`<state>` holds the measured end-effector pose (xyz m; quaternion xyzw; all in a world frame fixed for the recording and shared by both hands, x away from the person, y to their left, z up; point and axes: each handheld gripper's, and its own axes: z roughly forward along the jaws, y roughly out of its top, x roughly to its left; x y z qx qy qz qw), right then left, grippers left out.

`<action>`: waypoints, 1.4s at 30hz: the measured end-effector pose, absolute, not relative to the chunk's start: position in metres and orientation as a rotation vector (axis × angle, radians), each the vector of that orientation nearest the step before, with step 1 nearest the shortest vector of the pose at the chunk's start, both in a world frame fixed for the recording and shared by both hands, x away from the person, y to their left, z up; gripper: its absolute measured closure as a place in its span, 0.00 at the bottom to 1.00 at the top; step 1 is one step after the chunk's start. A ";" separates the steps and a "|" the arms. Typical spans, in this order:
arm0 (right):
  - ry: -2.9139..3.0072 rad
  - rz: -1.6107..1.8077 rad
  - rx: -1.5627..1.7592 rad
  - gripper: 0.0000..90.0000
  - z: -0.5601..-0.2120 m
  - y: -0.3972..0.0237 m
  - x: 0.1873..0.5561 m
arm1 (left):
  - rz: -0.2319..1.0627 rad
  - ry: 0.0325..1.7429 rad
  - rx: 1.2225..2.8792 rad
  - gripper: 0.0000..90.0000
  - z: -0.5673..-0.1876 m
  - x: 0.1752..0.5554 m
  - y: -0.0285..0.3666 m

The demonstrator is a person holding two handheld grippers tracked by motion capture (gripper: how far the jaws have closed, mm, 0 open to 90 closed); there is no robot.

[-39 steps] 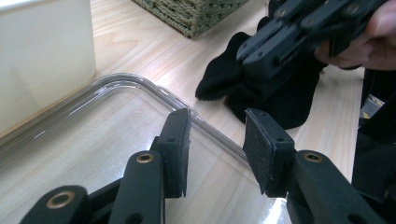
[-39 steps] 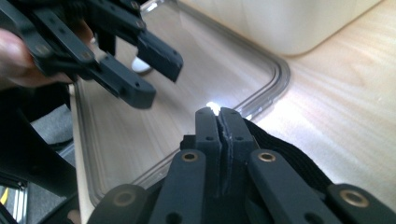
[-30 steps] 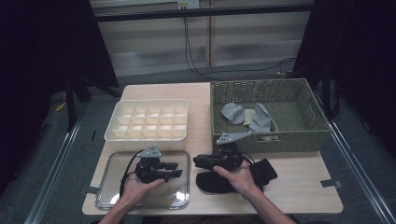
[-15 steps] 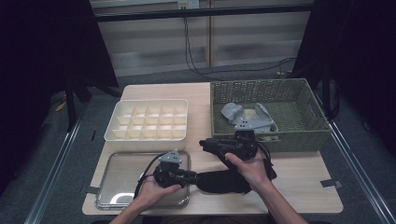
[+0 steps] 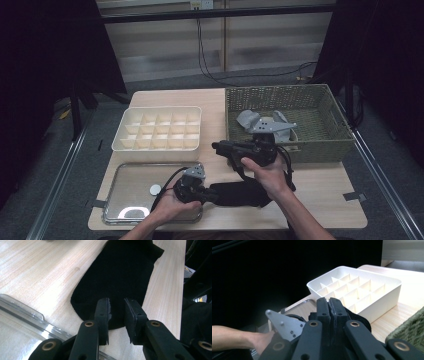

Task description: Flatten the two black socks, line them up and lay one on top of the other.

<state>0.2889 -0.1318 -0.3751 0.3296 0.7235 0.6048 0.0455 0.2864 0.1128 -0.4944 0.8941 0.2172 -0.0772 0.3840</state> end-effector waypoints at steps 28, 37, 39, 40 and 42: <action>2.151 1.912 0.946 0.97 -0.356 -0.110 0.282 | -0.125 0.631 2.118 0.82 -0.473 0.294 0.151; 2.130 1.895 1.062 0.97 -0.385 -0.147 0.273 | -0.163 0.569 2.151 0.81 -0.474 0.286 0.129; 2.130 1.889 1.079 0.97 -0.391 -0.153 0.273 | -0.169 0.560 2.166 0.81 -0.476 0.285 0.125; 2.134 1.886 1.088 0.97 -0.393 -0.155 0.272 | -0.174 0.553 2.170 0.81 -0.477 0.285 0.123; 2.137 1.868 1.110 0.97 -0.398 -0.160 0.272 | -0.185 0.545 2.176 0.82 -0.479 0.284 0.118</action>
